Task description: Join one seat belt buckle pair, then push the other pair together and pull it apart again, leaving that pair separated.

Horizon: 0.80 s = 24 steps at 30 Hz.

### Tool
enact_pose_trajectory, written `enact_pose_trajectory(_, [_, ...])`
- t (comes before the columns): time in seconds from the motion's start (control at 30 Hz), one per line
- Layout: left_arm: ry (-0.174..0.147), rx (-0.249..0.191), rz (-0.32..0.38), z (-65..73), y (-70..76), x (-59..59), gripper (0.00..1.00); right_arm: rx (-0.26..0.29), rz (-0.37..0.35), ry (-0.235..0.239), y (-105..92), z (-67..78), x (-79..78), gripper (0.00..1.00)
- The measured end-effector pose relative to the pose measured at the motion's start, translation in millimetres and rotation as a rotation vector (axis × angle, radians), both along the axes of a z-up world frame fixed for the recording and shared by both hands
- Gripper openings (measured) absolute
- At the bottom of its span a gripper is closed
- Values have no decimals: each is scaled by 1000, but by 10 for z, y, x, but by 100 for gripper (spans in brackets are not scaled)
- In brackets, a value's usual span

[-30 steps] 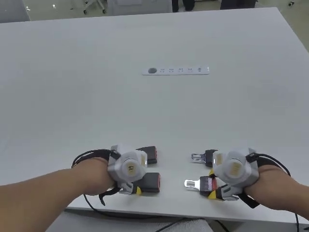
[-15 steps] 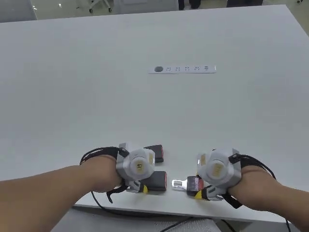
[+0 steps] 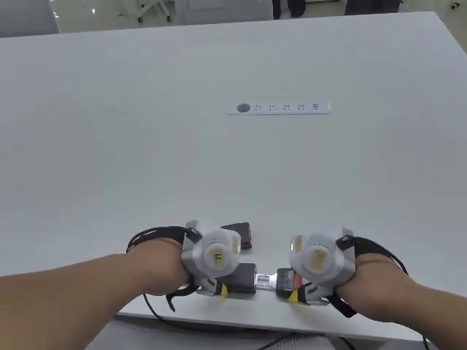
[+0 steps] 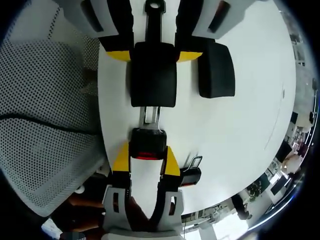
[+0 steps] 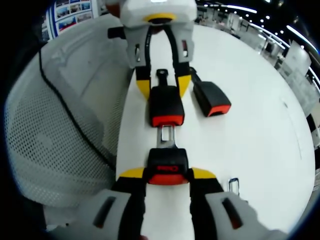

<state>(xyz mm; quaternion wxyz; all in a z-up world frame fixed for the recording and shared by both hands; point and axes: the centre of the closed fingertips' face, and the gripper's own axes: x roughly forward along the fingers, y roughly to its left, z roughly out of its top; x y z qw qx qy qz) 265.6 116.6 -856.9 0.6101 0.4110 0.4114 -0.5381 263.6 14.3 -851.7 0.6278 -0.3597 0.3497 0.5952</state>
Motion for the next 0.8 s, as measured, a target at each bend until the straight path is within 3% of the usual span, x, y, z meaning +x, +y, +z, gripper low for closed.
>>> enact_pose_trajectory(0.3, [10,-1,-7,-2,-7,5,32,11,6,0,94,-3,-12,33])
enact_pose_trajectory(0.4, [-3,6,-42,-1,-15,2,31,7,5,1,115,-4,-12,32])
enact_pose_trajectory(0.8, [13,-41,22,-34,28,27,31,38,6,25,192,-12,26,30])
